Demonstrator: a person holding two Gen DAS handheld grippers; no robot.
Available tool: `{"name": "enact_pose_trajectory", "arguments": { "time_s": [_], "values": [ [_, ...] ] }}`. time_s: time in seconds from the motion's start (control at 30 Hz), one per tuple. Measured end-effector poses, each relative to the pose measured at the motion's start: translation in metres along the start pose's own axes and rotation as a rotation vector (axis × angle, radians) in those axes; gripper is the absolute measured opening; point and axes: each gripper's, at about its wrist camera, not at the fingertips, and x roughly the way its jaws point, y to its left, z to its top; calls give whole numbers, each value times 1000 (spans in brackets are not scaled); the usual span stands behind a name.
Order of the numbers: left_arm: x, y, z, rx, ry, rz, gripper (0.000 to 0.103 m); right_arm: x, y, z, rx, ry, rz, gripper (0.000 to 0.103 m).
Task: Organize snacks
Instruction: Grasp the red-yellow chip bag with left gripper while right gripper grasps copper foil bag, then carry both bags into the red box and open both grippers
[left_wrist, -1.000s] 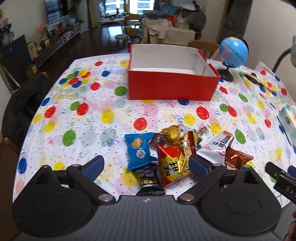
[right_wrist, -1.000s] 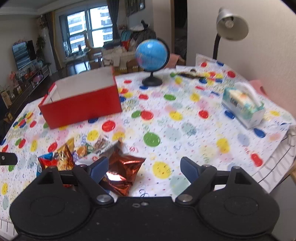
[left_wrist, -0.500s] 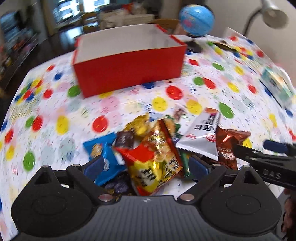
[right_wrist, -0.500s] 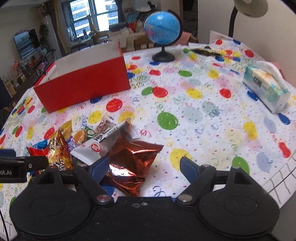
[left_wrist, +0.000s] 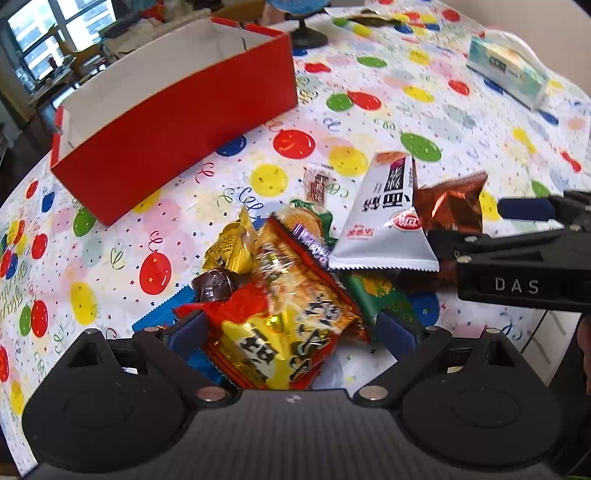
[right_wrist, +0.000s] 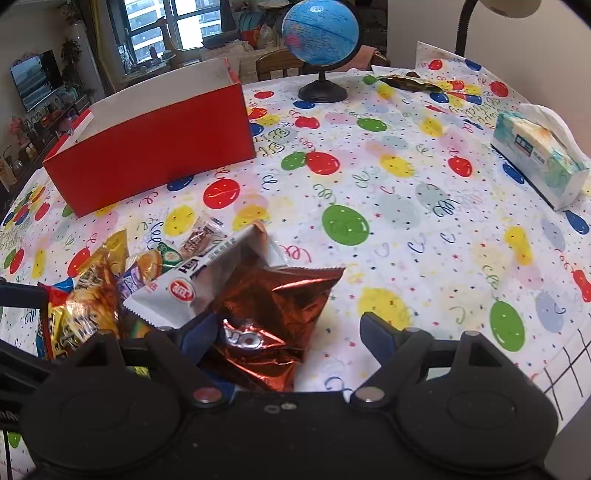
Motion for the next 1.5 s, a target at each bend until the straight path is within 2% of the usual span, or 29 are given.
{"name": "enact_pose_trajectory", "arguments": {
  "time_s": [0.2,0.3,0.5,0.57,0.67,0.73,0.83,1.07,1.1,1.17,1.27,1.43,1.47,1.5],
  "values": [
    [9,4,1,13,14,-8,98,9,4,2,3,4,-6,85],
    [9,8,1,-6,6,-23,97,10,3,3,16,0,-3,83],
    [3,25,1,-99,1,-80,84,9,1,5,49,-6,22,68],
    [0,28,1,-125,-2,-81,79,8,2,4,60,-7,36,55],
    [-4,32,0,-168,-13,-94,72,4,2,4,72,-18,27,45],
    [-5,36,-1,-195,-20,-93,66,2,0,5,88,-25,18,43],
    [-7,41,-3,-233,-28,-97,63,-4,-1,6,91,-49,4,39],
    [-28,50,0,-292,-67,-99,58,-31,1,14,85,-122,-1,38],
    [-33,52,1,-298,-79,-100,52,-36,2,16,81,-137,2,38],
    [-42,56,3,-306,-96,-99,33,-47,6,21,63,-170,3,38],
    [-48,61,5,-301,-122,-97,33,-58,12,28,40,-205,3,38],
    [-47,66,-2,-284,-92,-148,33,-60,21,30,24,-205,12,38],
    [-46,64,-3,-269,-84,-148,37,-61,24,29,19,-205,15,38],
    [-46,62,-5,-257,-80,-148,46,-61,27,28,13,-205,19,38]
  ]
}}
